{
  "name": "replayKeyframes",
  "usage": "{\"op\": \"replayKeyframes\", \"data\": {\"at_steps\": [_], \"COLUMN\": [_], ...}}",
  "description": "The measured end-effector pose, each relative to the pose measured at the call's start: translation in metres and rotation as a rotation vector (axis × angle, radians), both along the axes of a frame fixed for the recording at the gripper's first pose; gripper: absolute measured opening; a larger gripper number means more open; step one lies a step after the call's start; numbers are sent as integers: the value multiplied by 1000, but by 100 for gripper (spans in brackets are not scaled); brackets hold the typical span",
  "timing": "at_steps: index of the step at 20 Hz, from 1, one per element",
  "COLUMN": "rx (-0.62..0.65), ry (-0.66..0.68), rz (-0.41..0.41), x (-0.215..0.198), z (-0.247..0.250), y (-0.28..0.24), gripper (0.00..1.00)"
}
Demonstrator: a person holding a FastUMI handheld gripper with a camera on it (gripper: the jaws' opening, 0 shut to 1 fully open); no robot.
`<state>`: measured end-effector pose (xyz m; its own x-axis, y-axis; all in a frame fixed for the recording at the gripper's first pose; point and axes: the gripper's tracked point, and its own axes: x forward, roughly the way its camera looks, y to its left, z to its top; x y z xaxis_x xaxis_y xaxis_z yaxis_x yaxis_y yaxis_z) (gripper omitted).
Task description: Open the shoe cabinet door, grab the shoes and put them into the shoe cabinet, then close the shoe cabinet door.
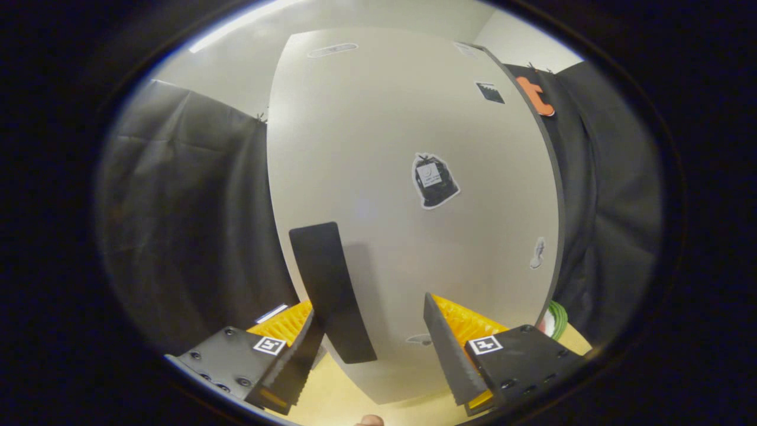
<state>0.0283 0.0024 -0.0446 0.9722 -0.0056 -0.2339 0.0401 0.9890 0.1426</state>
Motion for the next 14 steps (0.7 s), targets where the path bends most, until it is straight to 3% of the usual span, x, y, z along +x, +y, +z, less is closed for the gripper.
{"op": "replayKeyframes", "data": {"at_steps": [14], "rx": [13], "ry": [-11], "rz": [-26], "x": [31], "z": [-6], "y": [7], "gripper": [94]}}
